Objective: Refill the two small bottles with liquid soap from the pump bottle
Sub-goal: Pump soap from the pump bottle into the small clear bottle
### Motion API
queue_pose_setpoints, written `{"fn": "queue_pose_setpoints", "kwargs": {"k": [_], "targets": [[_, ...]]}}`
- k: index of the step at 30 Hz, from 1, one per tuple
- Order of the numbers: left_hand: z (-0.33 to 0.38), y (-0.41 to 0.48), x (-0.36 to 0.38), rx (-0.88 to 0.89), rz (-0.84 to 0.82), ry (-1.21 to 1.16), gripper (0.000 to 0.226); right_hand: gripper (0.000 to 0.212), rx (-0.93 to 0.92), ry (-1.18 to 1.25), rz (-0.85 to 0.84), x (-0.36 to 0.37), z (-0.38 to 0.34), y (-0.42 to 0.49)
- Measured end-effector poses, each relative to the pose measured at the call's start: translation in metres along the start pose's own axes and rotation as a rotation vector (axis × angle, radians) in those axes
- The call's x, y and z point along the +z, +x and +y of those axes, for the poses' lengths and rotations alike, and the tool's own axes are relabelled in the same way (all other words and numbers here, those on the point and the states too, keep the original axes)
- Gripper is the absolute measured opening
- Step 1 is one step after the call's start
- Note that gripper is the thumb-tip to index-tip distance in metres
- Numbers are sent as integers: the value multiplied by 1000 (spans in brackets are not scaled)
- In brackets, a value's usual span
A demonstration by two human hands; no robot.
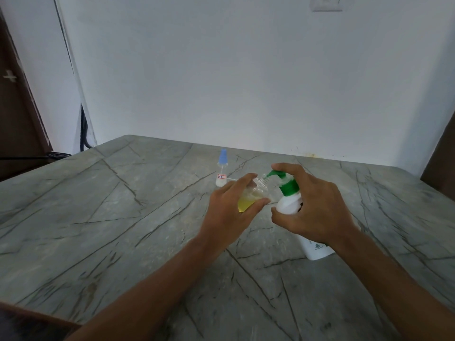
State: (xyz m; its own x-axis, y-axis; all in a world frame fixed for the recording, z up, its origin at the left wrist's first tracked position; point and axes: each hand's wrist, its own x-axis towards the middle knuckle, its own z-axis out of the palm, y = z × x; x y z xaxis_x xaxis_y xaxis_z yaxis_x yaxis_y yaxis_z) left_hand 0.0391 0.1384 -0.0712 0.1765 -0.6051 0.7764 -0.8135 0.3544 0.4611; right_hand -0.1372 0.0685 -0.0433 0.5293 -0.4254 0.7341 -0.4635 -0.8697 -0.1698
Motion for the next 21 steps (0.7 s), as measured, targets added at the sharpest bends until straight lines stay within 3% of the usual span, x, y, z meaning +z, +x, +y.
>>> {"fn": "queue_pose_setpoints", "kwargs": {"k": [5, 21], "targets": [[0, 1, -4, -14, 34, -18, 55, 97, -15, -95, -19, 0, -3, -1], [1, -1, 0, -3, -20, -10, 57, 74, 10, 25, -7, 0, -1, 1]]}}
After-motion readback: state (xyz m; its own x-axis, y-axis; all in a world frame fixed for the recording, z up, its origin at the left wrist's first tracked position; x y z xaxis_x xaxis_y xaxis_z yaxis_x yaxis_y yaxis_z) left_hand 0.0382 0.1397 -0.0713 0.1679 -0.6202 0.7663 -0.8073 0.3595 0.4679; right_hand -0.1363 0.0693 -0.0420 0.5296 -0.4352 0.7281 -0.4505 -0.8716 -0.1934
